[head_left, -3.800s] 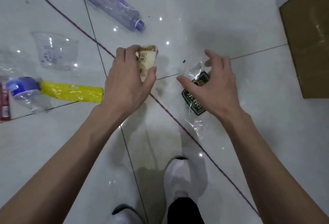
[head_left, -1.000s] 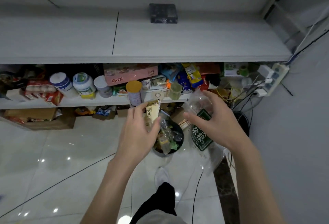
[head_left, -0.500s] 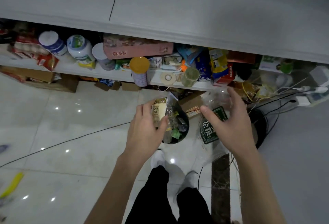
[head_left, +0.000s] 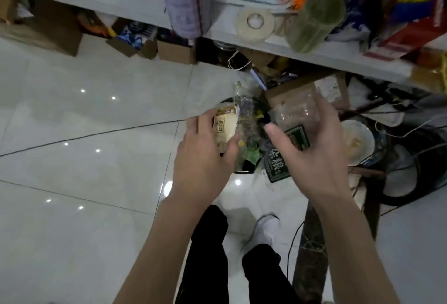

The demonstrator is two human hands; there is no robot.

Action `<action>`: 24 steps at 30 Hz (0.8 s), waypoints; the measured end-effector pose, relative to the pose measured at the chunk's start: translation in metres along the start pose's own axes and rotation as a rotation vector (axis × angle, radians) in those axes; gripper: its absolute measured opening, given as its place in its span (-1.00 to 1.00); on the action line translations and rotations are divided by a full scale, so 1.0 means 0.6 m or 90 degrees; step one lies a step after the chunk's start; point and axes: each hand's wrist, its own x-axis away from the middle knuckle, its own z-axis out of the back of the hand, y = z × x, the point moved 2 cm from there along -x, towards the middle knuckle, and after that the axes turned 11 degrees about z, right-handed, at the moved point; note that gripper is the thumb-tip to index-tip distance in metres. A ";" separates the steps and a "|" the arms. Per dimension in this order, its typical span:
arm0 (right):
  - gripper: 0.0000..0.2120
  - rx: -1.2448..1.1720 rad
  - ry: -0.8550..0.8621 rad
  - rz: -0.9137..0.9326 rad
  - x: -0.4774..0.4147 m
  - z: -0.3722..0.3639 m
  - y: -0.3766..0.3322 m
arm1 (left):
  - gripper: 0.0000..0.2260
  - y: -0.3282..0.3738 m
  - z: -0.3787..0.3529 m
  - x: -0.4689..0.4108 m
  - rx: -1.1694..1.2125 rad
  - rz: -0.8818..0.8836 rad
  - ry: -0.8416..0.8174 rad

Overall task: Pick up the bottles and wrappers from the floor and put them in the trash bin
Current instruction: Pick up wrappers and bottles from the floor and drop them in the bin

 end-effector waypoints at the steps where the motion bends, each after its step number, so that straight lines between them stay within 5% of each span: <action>1: -0.22 0.009 -0.012 0.014 -0.005 -0.023 0.025 | -0.51 -0.017 -0.024 -0.012 -0.001 0.000 -0.001; 15: -0.07 0.099 0.024 -0.037 -0.083 -0.242 0.344 | -0.48 -0.199 -0.288 -0.181 -0.035 0.002 -0.043; 24: -0.21 0.142 0.018 -0.017 -0.057 -0.228 0.325 | -0.59 -0.206 -0.240 -0.150 -0.060 0.014 -0.019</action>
